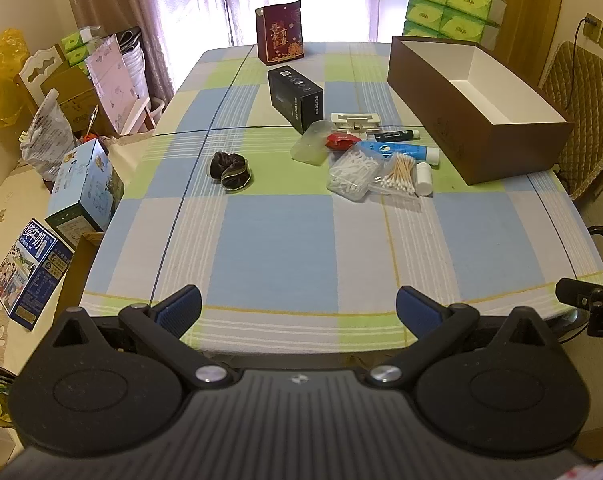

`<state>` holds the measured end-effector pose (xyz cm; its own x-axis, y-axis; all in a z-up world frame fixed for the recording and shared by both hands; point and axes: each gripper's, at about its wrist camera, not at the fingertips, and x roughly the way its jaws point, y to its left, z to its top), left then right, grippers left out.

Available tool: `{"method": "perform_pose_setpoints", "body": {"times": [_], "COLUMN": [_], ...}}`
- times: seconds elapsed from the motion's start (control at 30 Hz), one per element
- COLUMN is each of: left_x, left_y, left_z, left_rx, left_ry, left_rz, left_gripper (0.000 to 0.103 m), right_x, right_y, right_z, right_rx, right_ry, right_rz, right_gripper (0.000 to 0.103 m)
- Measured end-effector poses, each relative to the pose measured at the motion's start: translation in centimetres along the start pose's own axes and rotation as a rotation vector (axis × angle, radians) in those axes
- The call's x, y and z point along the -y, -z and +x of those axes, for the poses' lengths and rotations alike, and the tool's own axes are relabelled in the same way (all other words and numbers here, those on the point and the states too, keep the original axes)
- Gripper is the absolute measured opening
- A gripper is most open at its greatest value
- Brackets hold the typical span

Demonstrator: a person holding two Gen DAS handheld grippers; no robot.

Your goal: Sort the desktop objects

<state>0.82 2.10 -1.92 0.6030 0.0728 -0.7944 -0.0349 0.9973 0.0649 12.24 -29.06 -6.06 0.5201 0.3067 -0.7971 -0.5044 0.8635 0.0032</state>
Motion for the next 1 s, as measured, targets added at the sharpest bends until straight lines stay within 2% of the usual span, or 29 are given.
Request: {"method": "perform_pose_setpoints", "body": {"times": [0.67,1.0], "left_x": [1.4,2.3], "left_y": [-3.4,-5.8], "left_z": [2.5,4.6], "left_rx": [-0.018,-0.021], "left_ry": [-0.018,-0.039], "left_rz": [0.006,-0.023], "left_gripper": [0.102,0.102], "right_x": [1.9,3.4], "right_y": [-3.4,-6.5], "right_z": [2.5,4.5], "right_rx": [-0.010,0.034], "right_ry": [-0.022,-0.069], "right_rz": [-0.012,-0.019], "right_gripper": [0.101,0.101]}}
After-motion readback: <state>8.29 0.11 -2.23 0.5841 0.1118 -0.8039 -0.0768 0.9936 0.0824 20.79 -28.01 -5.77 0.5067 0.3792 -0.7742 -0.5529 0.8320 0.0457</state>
